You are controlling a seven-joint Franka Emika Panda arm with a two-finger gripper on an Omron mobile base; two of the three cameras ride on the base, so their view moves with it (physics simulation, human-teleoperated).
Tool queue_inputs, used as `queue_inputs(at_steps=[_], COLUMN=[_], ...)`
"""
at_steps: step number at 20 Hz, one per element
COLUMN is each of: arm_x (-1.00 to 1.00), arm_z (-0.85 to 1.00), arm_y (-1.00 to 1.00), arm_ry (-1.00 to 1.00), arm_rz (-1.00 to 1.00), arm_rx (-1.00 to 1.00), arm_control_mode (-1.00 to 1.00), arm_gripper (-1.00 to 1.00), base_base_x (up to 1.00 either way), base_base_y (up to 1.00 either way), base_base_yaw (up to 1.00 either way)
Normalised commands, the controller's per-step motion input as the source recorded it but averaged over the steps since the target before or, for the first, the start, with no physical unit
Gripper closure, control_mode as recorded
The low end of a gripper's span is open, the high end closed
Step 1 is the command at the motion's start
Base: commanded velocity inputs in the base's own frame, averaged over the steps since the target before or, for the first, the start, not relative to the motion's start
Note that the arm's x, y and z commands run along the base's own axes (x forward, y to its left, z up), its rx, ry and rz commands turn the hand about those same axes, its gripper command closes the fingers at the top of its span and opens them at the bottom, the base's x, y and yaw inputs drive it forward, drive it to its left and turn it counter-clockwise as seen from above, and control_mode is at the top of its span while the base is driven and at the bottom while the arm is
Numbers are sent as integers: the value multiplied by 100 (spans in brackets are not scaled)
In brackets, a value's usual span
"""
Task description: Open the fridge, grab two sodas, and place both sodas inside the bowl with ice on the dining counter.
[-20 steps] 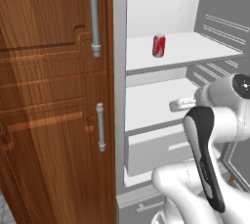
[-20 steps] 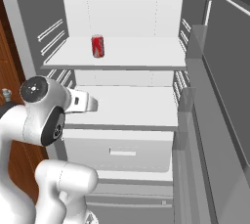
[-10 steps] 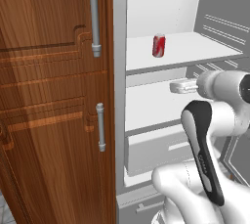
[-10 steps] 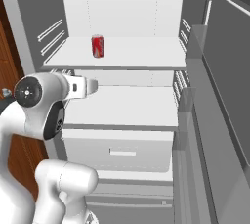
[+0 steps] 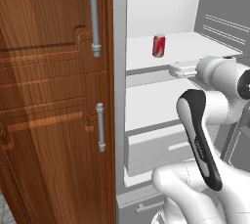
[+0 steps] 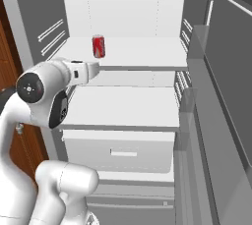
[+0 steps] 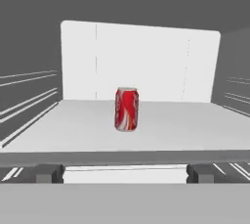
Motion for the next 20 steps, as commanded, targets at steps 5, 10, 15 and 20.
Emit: queue_inputs(at_steps=[5,10,15,20], arm_x=[48,50,40,49], arm_z=[26,15,3,0], arm_y=[7,10,2,-7], arm_ry=[-6,-1,2,7], arm_rz=[0,0,0,0], arm_rx=[0,0,0,4], arm_control_mode=[-100,-100,-100,-100], arm_gripper=[-100,-100,-100,-100], base_base_x=[0,0,0,0], base_base_y=[0,0,0,0], base_base_yaw=[0,0,0,0])
